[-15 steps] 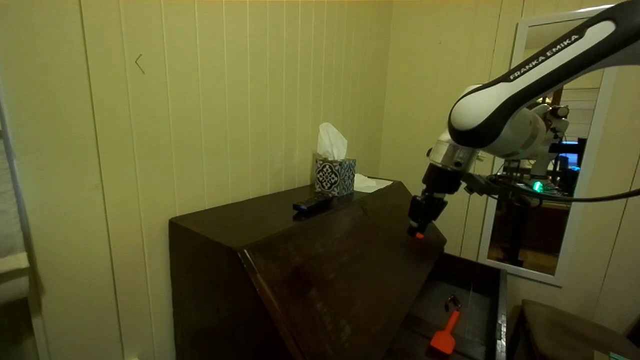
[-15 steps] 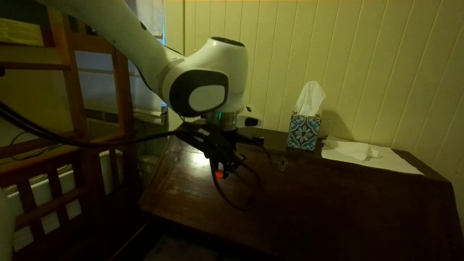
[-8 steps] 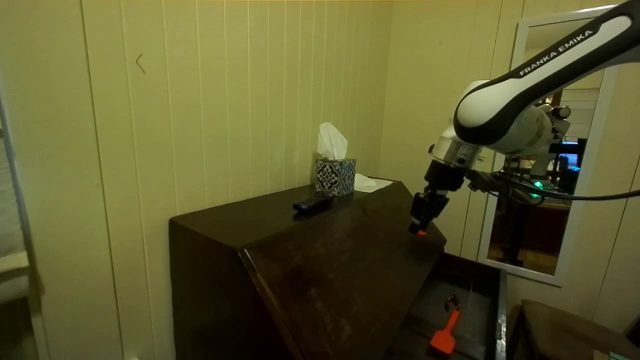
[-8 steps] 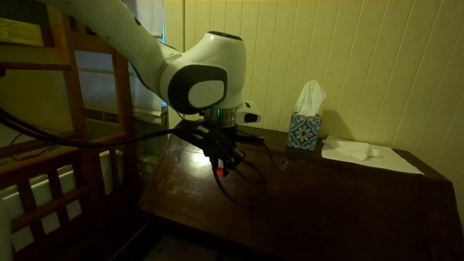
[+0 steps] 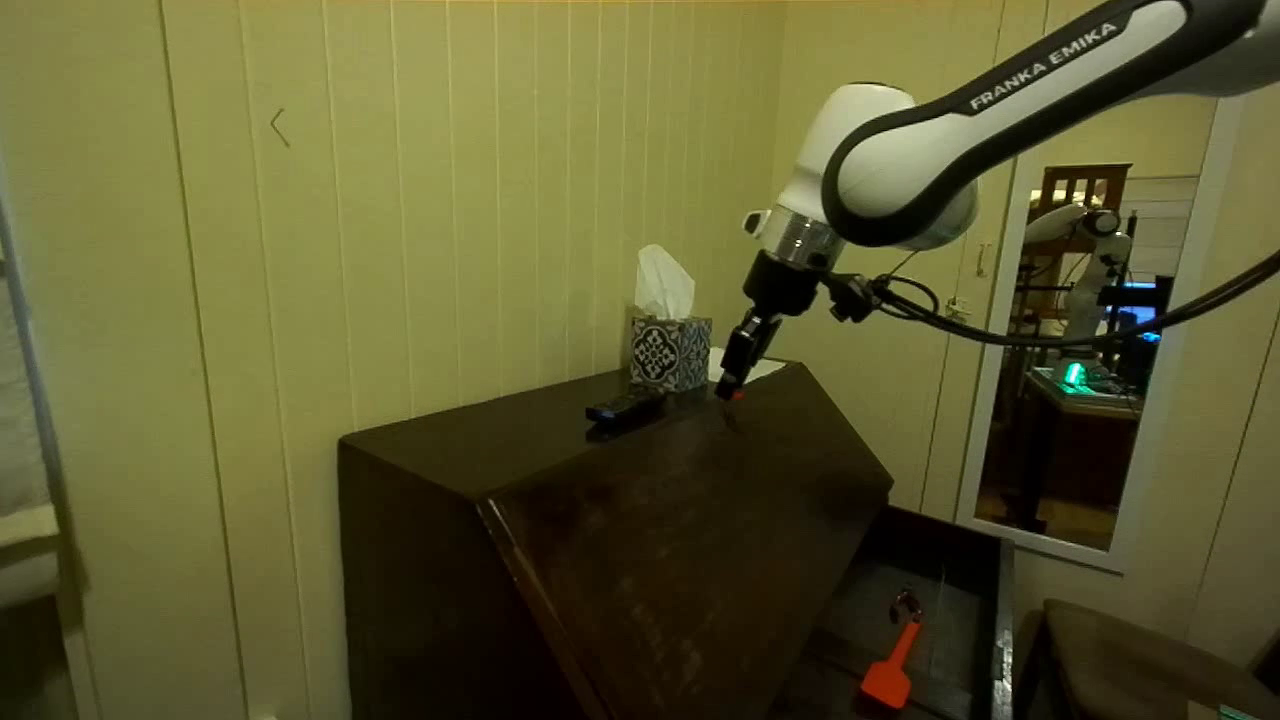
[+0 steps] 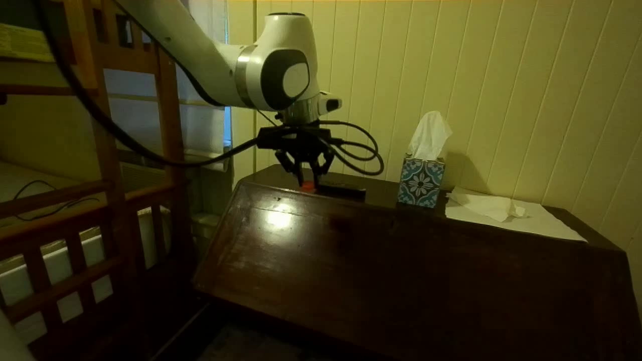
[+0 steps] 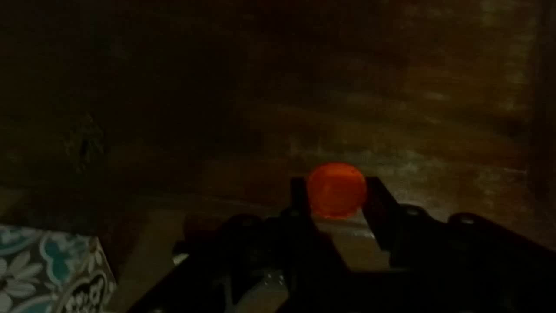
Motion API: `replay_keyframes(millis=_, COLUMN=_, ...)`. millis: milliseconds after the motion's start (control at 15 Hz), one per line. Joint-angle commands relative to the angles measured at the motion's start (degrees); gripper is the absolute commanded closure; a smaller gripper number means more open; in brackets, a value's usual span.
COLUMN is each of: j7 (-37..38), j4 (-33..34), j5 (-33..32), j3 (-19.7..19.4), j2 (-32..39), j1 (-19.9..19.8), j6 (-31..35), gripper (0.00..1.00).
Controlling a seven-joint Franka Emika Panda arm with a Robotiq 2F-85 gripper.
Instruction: Put the orange block on the top of the shelf
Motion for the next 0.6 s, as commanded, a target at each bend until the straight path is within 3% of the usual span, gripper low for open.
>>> replay_keyframes(millis=0, j7=-3.80, j4=14.70, j5=-2.80, j3=-0.72, j2=11.92, j1=3.67, j6=-1.23, gripper=0.87)
replay_keyframes(millis=200, j7=-8.49, j4=24.66, j5=-0.76, j3=-0.09, j2=20.63, j1=5.23, j6=-0.74, gripper=0.87)
replay_keyframes(millis=533, j7=-12.45, j4=40.26, j5=-4.65, j3=2.32, j2=35.20, j1=6.36, j6=-3.97, gripper=0.87)
